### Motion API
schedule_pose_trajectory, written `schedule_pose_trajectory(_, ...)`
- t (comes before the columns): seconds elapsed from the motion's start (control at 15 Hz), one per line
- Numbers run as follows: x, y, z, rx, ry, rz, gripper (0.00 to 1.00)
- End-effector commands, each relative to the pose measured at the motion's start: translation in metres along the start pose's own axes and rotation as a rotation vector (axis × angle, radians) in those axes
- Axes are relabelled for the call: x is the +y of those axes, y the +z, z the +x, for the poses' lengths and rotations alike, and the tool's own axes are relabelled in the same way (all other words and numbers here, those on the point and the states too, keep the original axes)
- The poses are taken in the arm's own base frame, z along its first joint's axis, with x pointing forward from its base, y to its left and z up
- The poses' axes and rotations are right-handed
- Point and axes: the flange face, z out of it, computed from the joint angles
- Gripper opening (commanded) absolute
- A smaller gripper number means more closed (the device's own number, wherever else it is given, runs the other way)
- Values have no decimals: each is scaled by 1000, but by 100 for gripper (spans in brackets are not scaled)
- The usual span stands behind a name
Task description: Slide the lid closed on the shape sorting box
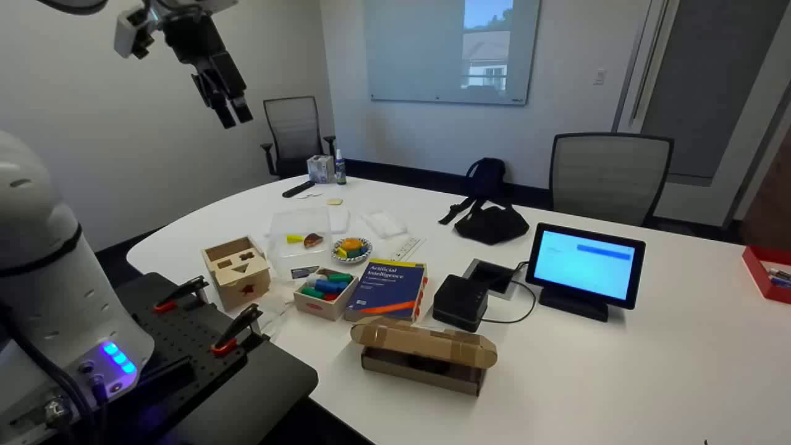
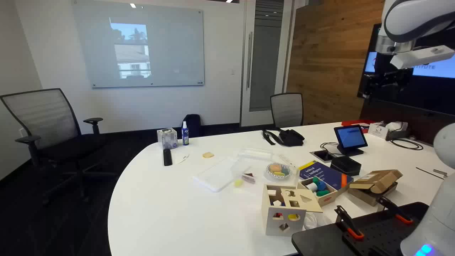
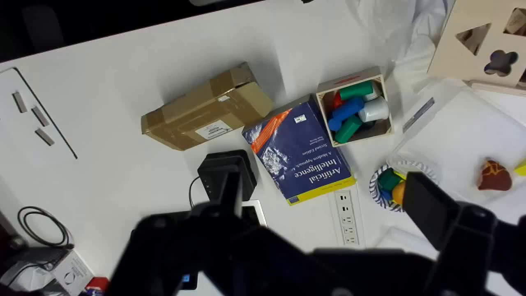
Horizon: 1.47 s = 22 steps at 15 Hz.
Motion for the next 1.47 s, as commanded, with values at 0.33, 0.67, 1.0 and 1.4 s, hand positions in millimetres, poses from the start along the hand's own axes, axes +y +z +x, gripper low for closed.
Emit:
schedule_pose_trajectory(0.33, -2, 41, 32, -113, -149, 166, 100)
schedule_pose_trajectory(0.67, -8, 133, 41, -308, -256, 286, 100)
schedule_pose_trajectory(1.0, -23, 228, 47, -355, -272, 347, 100)
schedule_pose_trajectory(1.4, -61, 309, 38, -427, -290, 382, 100)
